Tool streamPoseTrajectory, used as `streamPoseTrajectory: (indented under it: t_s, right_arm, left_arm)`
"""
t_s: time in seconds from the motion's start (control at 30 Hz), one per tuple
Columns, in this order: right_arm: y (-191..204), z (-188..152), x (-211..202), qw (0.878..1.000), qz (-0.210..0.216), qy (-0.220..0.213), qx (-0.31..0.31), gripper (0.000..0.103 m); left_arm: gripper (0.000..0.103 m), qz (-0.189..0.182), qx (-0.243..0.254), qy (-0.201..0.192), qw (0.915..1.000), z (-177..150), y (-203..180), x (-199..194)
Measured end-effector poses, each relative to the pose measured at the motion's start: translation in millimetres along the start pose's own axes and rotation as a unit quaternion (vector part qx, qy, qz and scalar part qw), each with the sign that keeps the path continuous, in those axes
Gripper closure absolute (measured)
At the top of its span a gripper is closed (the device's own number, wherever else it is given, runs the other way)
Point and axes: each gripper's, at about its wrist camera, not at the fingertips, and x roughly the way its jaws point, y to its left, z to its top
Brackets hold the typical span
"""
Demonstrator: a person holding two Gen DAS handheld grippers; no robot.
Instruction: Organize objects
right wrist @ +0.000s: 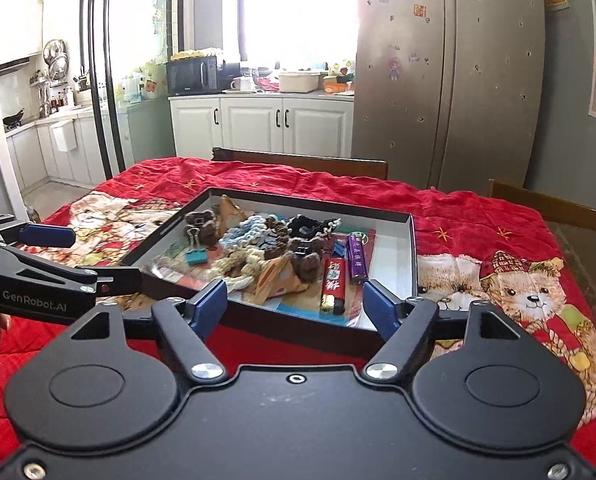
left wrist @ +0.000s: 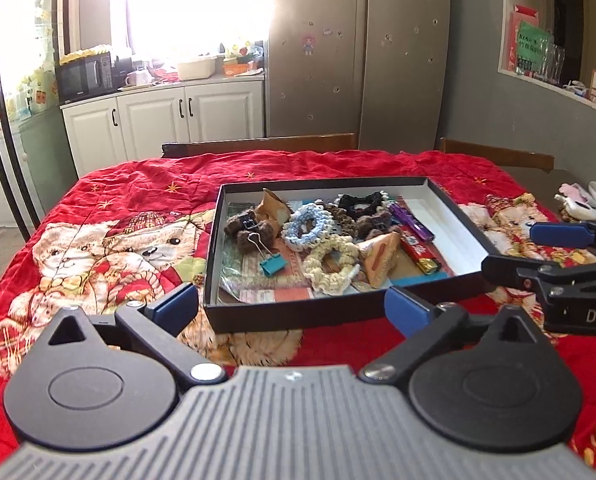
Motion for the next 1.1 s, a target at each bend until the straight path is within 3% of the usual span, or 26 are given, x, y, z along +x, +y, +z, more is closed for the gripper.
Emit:
streamPoseTrajectory:
  t_s: [0.07,0.47,1.1]
  right_arm:
    - [3,-4,-9,1.0,0.002,-0.004,0.001,0.022]
    - [12,-33,-59,1.0,0.012,-0.012,0.016,0.014]
    - [16,-88,-89,0.999,-0.013,-0.008,0.049,0.004]
  left_arm:
    - [0.0,-0.003,0.0,0.0,1.0,-3,-2,-7]
    - [0.0,0.006,-0.014,0.004,0.9999,-34,-10,-37]
    - [0.0,0.022,-0.034,0.009,0.9991,-74,-23,-60]
